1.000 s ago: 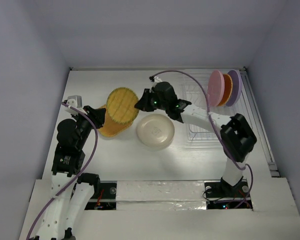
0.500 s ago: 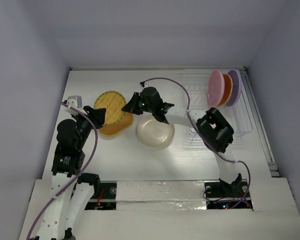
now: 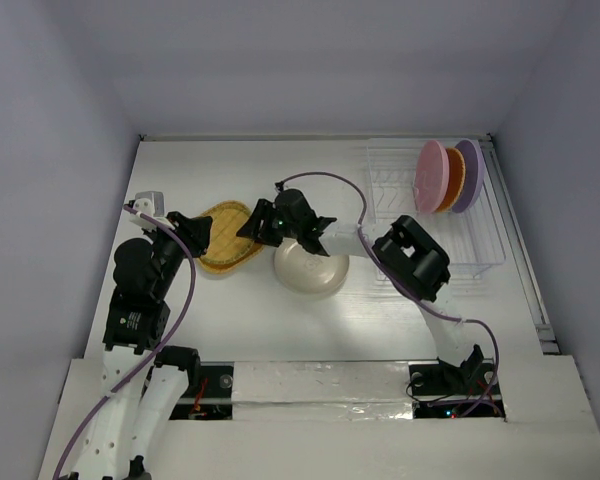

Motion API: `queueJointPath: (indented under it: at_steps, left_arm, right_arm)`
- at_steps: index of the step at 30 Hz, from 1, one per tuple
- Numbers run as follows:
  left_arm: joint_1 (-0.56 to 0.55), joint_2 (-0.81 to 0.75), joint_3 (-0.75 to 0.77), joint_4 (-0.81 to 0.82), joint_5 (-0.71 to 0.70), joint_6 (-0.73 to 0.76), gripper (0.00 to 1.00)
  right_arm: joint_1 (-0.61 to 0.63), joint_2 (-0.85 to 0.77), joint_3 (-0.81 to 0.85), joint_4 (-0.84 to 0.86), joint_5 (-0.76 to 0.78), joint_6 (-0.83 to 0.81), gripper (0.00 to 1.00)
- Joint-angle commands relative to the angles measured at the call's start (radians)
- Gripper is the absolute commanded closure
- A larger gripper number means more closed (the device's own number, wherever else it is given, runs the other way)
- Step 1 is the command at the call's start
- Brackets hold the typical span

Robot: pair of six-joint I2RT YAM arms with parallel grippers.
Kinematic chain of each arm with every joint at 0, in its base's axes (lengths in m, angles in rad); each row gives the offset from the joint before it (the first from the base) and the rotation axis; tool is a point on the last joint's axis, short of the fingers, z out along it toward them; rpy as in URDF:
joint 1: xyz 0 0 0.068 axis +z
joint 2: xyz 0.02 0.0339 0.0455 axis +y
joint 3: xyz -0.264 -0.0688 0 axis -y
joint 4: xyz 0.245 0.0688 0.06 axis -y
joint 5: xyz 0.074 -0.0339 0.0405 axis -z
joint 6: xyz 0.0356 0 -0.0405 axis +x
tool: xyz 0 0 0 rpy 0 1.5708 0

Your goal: Unload the plates from the dish rack

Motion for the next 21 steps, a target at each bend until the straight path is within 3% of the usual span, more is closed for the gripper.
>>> queueJointPath:
  at_steps: [1,8,14,18,20,21]
  left_arm:
    - [0.005,-0.007,0.034,0.044,0.018,0.004,0.8]
    - [0.005,-0.01,0.034,0.041,0.019,0.002,0.8]
    - [0.005,-0.013,0.034,0.041,0.018,0.001,0.79]
    - [0.005,-0.014,0.034,0.041,0.018,0.002,0.79]
    - [0.005,-0.013,0.034,0.041,0.016,0.001,0.79]
    - [0.005,-0.014,0.034,0.039,0.018,0.001,0.79]
  right_arm:
    - [0.015,-0.053,0.037,0.027,0.025,-0.027,0.39]
    - [0.015,-0.12,0.028,-0.125,0.135,-0.156,0.08]
    - [0.024,-0.2,-0.009,-0.226,0.267,-0.267,0.06]
    - [0.024,-0.263,-0.024,-0.267,0.323,-0.337,0.1]
    - [0.024,-0.31,-0.027,-0.317,0.349,-0.382,0.24]
    - [0.024,-0.332,-0.029,-0.361,0.376,-0.429,0.41]
